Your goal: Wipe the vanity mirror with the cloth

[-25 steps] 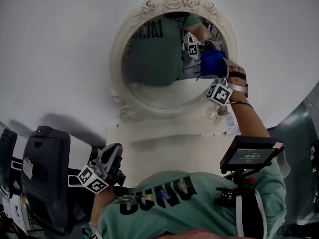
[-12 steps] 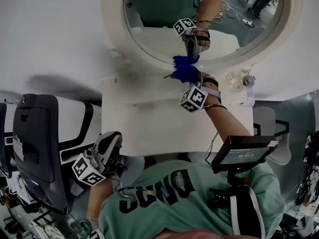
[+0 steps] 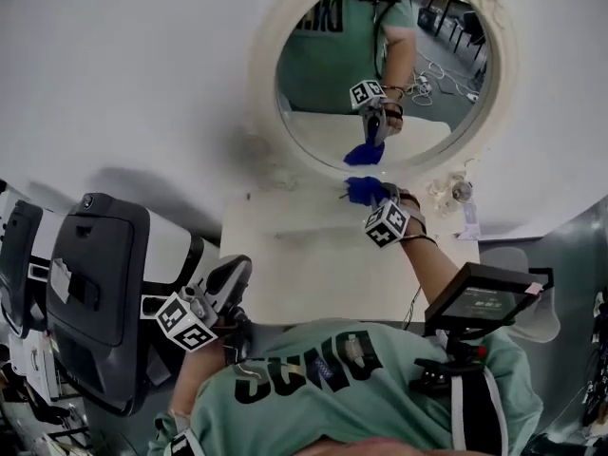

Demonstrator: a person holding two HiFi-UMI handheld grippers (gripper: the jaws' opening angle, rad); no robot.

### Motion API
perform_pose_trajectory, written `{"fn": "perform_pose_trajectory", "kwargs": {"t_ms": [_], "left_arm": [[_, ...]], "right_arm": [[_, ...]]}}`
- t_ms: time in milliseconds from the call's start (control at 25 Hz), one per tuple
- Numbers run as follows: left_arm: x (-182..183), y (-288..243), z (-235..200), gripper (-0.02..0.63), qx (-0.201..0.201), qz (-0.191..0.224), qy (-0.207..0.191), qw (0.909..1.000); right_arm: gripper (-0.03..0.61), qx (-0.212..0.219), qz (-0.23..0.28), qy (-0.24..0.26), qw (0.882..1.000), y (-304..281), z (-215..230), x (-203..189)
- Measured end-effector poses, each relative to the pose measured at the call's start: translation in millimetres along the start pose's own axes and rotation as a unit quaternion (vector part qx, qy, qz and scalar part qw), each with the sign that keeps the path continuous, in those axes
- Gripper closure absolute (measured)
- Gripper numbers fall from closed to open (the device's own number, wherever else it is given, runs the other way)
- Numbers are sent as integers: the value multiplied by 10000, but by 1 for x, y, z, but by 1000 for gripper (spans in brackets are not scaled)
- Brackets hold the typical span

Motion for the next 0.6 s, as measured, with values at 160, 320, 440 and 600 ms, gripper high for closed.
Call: {"fn": "perform_pose_trajectory", "kwargs": {"t_ms": [160, 320, 440, 600], "left_arm": [[13, -18, 11, 603, -171, 188, -333, 9991], [5, -32, 26, 604, -217, 64, -492, 9985], [-5, -49, 30, 603, -256, -25, -483, 9985], [-25, -70, 37, 604, -427, -256, -484, 9976]], "right_arm": [[529, 500, 869, -798, 9918, 75, -12, 1], [531, 1047, 1670, -1696, 9656, 159, -21, -15], [529, 1441, 2299, -2670, 9247, 205, -17, -26], [531, 1807, 2615, -3579, 8780, 229, -19, -40]]}}
Point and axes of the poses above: the fingertips, and each gripper's own axes: y backward along the fingers, z to its right, x out of its top, the point moved 5 cm from there along y, backward along the fingers, and after that the axes turned 4 degrees about x, right-handed, at the moved point
